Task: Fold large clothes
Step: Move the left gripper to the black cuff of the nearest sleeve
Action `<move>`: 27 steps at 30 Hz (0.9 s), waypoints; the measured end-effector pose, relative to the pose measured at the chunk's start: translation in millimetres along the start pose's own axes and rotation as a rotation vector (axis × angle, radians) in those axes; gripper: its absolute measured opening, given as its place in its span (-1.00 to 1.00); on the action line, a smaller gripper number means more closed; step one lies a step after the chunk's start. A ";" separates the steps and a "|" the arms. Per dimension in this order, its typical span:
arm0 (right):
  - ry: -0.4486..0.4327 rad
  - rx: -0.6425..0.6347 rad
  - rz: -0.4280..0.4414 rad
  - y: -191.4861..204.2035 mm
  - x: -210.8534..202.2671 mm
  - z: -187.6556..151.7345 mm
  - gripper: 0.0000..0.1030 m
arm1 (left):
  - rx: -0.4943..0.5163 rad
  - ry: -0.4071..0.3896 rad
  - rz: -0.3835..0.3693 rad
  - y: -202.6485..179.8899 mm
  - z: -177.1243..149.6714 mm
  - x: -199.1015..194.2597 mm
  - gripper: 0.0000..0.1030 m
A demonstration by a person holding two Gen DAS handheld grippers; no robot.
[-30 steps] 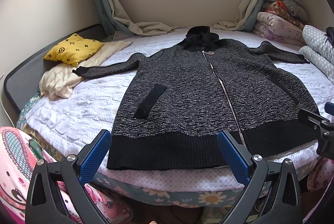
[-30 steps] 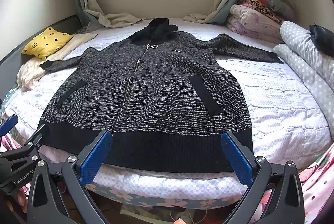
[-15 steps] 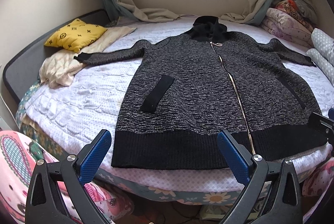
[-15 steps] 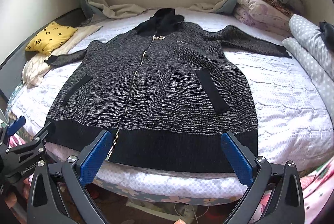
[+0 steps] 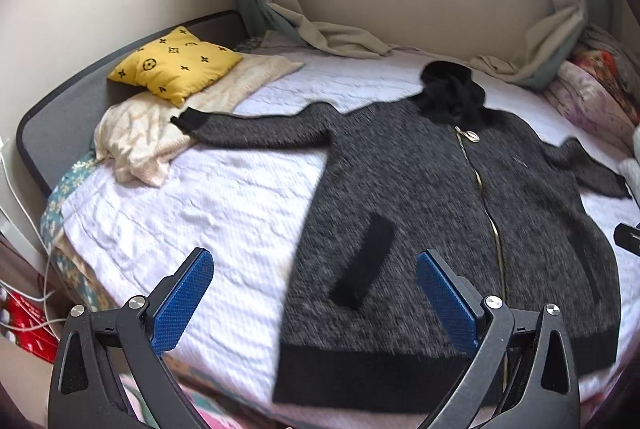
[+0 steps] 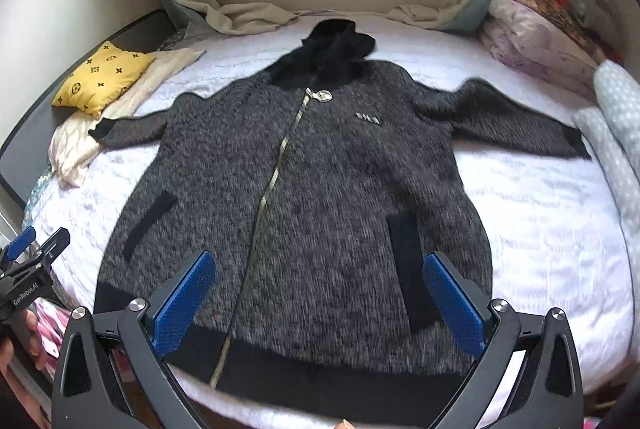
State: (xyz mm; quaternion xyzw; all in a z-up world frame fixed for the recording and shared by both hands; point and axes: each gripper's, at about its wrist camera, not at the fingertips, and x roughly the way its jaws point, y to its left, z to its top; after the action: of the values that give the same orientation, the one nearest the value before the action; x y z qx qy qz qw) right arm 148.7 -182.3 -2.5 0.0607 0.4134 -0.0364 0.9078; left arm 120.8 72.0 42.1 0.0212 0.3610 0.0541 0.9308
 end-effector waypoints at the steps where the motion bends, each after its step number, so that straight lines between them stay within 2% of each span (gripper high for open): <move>1: -0.008 -0.007 0.000 1.1 2.3 7.4 1.00 | -0.004 -0.002 0.005 1.8 6.4 2.8 1.00; 10: -0.093 -0.093 -0.007 4.4 33.1 72.7 1.00 | -0.067 0.052 0.013 25.5 54.3 41.6 1.00; 13: -0.095 -0.100 -0.028 -4.5 50.1 73.2 1.00 | -0.088 0.086 0.011 35.9 66.9 59.7 1.00; 17: -0.026 -0.133 -0.058 -12.9 78.2 62.5 1.00 | -0.139 0.147 -0.008 58.4 85.5 95.1 1.00; 20: -0.008 -0.119 -0.024 -15.4 84.5 63.3 1.00 | -0.224 0.196 -0.042 86.5 99.0 128.1 1.00; 23: -0.013 -0.128 -0.028 -17.8 86.9 64.6 1.00 | -0.351 0.249 -0.126 119.0 110.5 166.4 0.99; 25: -0.009 -0.121 -0.029 -20.1 89.8 65.6 1.00 | -0.404 0.276 -0.157 134.4 115.5 186.1 0.90; 27: 0.001 -0.111 -0.021 -22.9 93.9 67.1 1.00 | -0.498 0.287 -0.203 156.1 120.3 208.5 0.85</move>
State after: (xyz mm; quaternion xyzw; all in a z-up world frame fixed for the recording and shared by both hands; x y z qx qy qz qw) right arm 257.7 -216.0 -31.5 0.0061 0.4159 -0.0230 0.9091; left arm 341.5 251.2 3.5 -0.2515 0.4648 0.0499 0.8475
